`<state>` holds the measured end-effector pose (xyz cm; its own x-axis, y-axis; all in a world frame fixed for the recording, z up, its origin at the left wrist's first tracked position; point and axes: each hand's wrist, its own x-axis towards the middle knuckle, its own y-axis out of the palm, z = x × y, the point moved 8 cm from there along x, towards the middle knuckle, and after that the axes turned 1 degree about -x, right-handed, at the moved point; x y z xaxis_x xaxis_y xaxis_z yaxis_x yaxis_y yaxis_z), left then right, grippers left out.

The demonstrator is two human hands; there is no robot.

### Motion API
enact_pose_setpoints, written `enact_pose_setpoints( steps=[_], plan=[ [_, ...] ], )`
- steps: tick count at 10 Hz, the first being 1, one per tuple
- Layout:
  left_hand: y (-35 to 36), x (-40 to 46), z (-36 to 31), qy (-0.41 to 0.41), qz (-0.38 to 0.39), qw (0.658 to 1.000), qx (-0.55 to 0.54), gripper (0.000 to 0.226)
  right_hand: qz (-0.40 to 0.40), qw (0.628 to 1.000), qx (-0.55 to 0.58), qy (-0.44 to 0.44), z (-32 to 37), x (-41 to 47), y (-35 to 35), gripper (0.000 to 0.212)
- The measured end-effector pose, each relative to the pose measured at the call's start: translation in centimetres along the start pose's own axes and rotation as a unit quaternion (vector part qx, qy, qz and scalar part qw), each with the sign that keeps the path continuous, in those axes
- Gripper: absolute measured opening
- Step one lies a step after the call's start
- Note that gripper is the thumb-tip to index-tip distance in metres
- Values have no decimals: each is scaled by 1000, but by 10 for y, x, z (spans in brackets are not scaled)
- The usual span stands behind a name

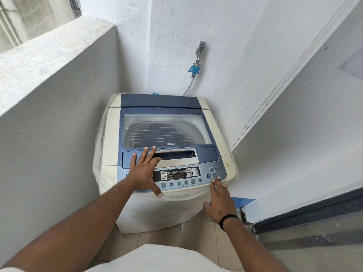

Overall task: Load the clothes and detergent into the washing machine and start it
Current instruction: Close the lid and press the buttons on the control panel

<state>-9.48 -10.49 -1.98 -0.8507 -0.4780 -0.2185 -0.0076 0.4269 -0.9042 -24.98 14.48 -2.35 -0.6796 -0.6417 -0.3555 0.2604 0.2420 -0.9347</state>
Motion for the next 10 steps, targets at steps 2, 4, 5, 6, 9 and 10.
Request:
enact_pose_setpoints(
  steps=[2, 4, 5, 6, 9, 10],
  plan=[
    [-1, -1, 0, -2, 1, 1000, 8, 143, 7, 1000, 16, 5, 1, 2, 5, 90],
    [0, 0, 0, 1, -5, 1000, 7, 144, 4, 1000, 7, 12, 3, 0, 2, 90],
    [0, 0, 0, 0, -8, 1000, 4, 144, 1, 1000, 10, 14, 3, -1, 2, 89],
    [0, 0, 0, -2, -9, 1000, 5, 145, 0, 1000, 8, 15, 3, -1, 1, 88],
    [-1, 0, 0, -1, -11, 1000, -2, 144, -2, 1000, 5, 18, 4, -1, 0, 88],
    [-1, 0, 0, 0, -13, 1000, -4, 144, -6, 1000, 6, 16, 5, 0, -2, 86]
  ],
)
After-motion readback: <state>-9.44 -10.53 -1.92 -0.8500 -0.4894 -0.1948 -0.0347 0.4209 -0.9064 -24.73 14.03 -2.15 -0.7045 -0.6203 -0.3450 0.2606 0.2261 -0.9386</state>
